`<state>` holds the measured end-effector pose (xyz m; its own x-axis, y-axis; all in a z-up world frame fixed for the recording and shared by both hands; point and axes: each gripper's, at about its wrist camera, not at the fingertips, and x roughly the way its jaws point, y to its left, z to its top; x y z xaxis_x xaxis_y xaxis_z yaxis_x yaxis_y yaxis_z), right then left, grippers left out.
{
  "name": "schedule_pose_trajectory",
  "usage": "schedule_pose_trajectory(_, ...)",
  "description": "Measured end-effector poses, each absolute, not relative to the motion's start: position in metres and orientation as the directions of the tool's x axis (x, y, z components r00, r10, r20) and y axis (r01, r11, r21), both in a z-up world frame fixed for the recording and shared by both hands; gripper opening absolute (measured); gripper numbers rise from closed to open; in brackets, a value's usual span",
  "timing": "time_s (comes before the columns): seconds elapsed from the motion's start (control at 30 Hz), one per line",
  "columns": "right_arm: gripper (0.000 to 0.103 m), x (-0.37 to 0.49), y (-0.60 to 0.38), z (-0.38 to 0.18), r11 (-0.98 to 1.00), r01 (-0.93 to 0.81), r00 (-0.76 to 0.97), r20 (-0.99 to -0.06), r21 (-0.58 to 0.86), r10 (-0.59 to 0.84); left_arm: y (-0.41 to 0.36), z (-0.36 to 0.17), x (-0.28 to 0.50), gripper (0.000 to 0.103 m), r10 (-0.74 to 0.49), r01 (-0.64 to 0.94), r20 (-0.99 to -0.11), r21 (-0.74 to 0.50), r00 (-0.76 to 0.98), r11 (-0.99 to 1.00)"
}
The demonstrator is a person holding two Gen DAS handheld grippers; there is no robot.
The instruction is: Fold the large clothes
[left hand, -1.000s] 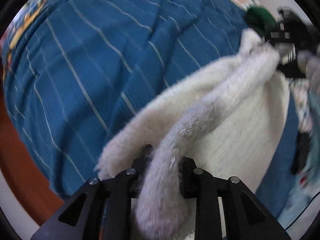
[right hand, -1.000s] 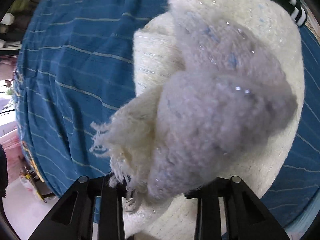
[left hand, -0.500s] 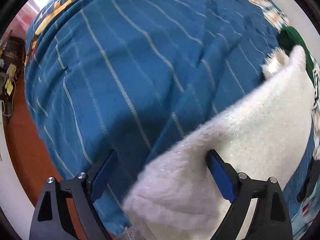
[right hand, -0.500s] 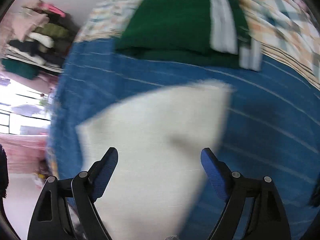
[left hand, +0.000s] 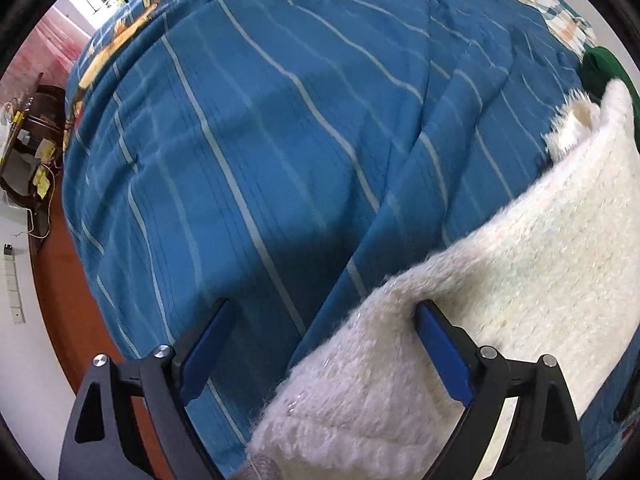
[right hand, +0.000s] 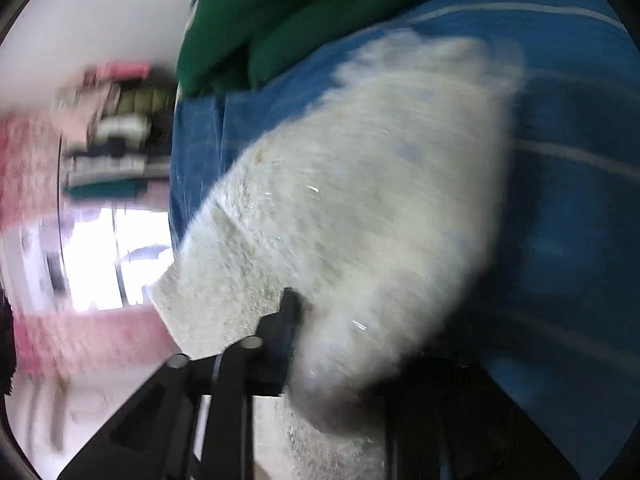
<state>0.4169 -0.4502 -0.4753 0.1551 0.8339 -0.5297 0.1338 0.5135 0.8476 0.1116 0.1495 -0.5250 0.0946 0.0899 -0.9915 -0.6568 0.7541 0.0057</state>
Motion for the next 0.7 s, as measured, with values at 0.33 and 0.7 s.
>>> schedule_pose_trajectory(0.33, 0.008, 0.197, -0.646, -0.448, 0.384, 0.573, 0.379, -0.649, 0.724, 0.660, 0.166, -0.428, 0.103, 0.093, 0.266, -0.729, -0.950, 0.065, 0.164, 0.681)
schedule_pose_trajectory(0.7, 0.054, 0.096, -0.690, -0.392, 0.791, 0.526, 0.199, -0.949, 0.313, 0.244, 0.040, -0.457, 0.145, 0.093, 0.264, -0.457, -0.953, 0.171, 0.148, 0.873)
